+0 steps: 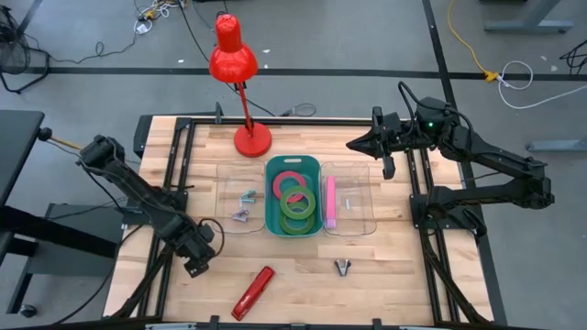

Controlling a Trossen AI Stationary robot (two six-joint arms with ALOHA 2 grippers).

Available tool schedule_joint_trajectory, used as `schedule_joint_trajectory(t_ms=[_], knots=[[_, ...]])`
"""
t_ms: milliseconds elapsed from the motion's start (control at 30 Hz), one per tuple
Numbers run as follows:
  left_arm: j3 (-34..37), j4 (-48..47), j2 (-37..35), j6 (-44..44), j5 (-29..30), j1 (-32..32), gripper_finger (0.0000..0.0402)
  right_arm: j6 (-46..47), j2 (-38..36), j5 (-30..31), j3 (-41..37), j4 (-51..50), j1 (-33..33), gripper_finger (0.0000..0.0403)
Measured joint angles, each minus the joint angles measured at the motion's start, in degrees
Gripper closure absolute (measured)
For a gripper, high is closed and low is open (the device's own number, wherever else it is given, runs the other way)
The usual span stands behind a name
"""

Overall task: Pick and place Stapler, Stapler remover, tape
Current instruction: Put the light blue stapler remover into the left transparent bin

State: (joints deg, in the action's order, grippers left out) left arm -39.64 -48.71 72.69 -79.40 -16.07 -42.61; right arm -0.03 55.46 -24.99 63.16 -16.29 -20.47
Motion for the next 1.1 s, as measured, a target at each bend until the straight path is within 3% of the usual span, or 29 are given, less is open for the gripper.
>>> schedule_joint_trajectory(t_ms=[333,867,1100], knots=[[5.20,7.01,0.00,-1.39,-1.40,0.00,0.0158,0.07,0.00,0.00,0.00,-0.01,0.00,0.0399],[5.25,7.76,0.00,-0.91,-3.01,-0.02,0.0255,0.15,0.00,0.13,0.00,0.00,0.00,0.0399],[5.25,7.87,0.00,-0.95,-1.93,-0.01,0.0264,1.25,0.00,0.09,0.00,-0.01,0.00,0.0399]])
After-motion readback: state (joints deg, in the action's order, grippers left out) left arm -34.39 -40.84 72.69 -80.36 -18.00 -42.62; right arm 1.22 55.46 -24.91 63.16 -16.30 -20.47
